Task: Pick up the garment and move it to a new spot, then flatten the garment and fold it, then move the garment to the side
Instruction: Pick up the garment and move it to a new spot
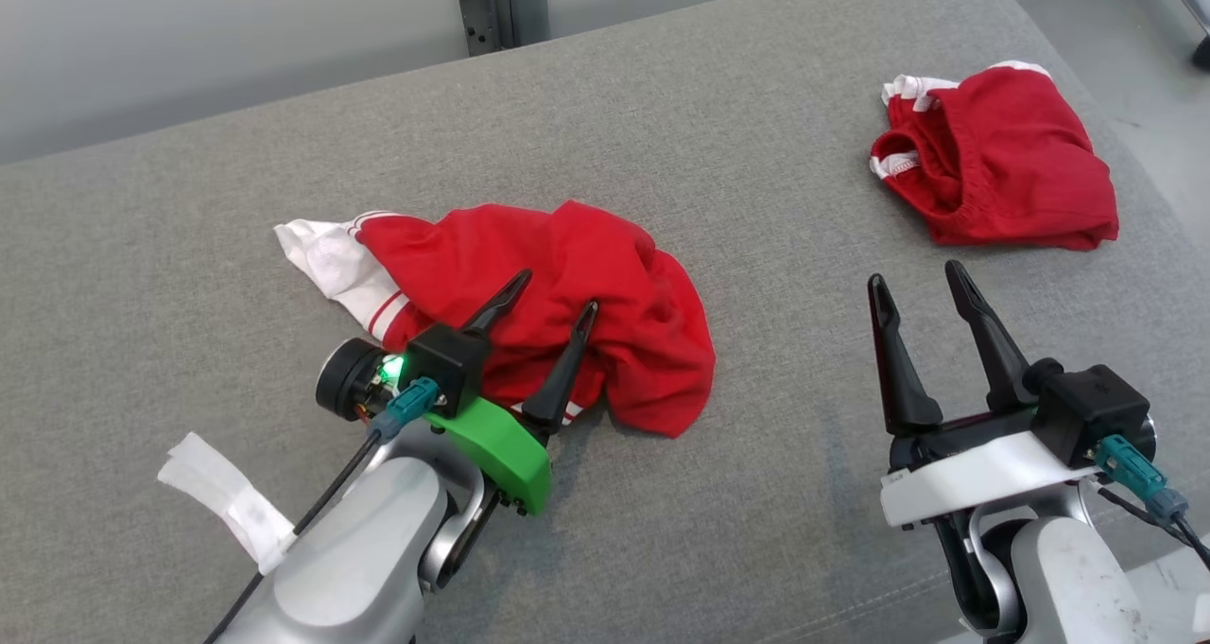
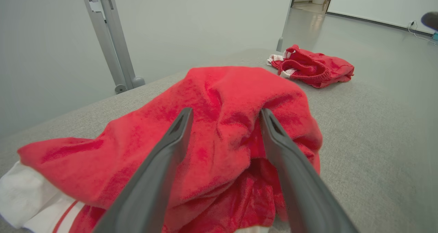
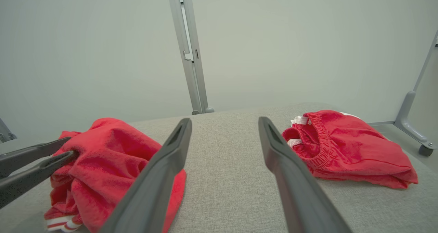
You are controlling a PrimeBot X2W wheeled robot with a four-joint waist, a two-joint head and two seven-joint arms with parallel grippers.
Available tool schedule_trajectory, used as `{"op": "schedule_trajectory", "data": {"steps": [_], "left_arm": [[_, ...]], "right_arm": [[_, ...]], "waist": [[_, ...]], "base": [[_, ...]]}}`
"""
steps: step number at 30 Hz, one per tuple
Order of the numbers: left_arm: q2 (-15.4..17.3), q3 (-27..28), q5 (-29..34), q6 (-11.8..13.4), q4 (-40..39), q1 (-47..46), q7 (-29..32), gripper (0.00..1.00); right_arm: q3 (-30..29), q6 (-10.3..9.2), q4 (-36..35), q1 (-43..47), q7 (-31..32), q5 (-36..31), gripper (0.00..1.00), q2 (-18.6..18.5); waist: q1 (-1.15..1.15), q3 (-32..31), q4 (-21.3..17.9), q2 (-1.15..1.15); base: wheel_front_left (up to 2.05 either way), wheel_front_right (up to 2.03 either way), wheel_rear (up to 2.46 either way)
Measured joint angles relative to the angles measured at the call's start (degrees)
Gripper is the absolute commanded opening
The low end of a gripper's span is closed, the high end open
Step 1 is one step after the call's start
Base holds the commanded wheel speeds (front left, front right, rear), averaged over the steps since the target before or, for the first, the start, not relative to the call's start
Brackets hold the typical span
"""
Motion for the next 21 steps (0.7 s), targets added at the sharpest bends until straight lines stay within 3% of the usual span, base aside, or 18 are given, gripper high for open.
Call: {"op": "schedule_trajectory", "data": {"steps": [5,13,21], "left_arm": [[-0.35,4.38,1.97,1.65,-5.05,4.39,-0.08,1.00],[-1.40,14.90,2.72,5.89,-13.33,18.73,-0.16,1.00],[-2.33,21.85,4.72,7.70,-18.79,28.15,-0.16,1.00]], "right_arm": [[-0.04,0.00,0.53,0.68,0.00,-0.14,1.00,0.03],[-0.05,0.00,1.53,2.95,0.08,-2.71,1.00,0.04],[0.46,0.00,3.26,6.04,-1.77,-3.65,1.00,0.08]], "waist": [[0.00,-1.66,1.80,0.00],[0.00,-5.50,6.27,0.00],[0.00,-8.78,10.63,0.00]], "base": [[0.00,0.00,0.00],[0.00,0.00,0.00],[0.00,0.00,0.00]]}}
